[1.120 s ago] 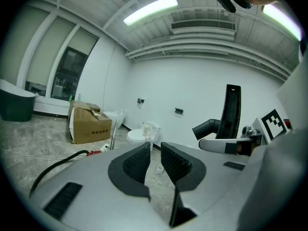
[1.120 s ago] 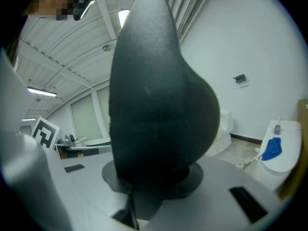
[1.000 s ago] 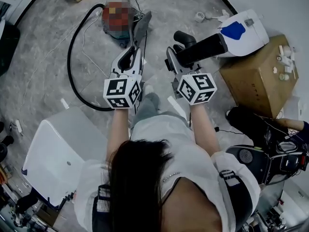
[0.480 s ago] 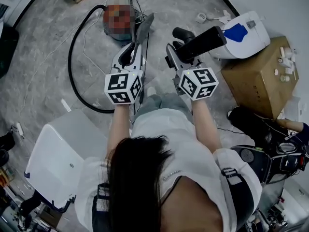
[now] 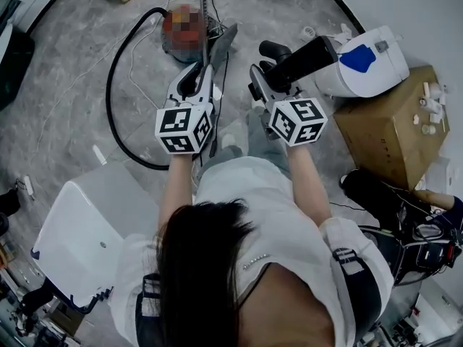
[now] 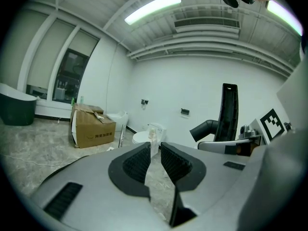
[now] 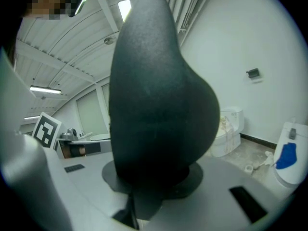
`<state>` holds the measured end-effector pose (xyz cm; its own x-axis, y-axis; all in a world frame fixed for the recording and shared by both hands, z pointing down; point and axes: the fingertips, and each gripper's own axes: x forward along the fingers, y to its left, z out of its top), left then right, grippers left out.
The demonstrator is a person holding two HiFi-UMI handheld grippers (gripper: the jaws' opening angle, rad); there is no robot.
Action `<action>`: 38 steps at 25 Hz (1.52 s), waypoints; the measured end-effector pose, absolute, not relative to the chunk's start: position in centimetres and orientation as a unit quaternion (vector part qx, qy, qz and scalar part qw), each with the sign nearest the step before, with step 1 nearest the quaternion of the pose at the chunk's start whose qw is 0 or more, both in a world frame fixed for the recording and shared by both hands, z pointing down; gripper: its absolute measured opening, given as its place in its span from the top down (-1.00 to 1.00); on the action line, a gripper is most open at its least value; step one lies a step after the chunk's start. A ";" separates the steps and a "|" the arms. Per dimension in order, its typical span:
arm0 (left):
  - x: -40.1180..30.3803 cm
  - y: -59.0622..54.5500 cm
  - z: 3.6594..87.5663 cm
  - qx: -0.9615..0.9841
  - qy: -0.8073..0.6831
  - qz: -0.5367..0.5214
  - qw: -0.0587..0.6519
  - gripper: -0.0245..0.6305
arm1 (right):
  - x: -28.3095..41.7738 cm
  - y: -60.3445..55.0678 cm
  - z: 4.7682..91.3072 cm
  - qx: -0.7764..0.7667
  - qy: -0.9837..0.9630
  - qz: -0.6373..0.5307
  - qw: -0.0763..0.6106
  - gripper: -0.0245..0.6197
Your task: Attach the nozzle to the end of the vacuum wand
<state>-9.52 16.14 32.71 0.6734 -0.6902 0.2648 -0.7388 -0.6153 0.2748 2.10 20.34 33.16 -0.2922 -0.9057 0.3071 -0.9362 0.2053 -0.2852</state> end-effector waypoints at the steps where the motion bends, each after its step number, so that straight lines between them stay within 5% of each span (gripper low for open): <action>1: -9.5 15.9 32.9 0.894 -0.403 0.066 0.184 0.72 | 2.1 20.1 33.3 0.590 -0.779 0.211 0.037 0.61; 31: 2.2 -2.0 36.6 0.799 -0.557 0.094 0.207 0.70 | 16.1 -2.1 34.8 0.441 -0.864 0.234 0.068 0.61; 38: 3.1 -3.4 37.7 0.800 -0.545 0.113 0.222 0.33 | 16.3 -3.8 35.9 0.416 -0.872 0.247 0.071 0.61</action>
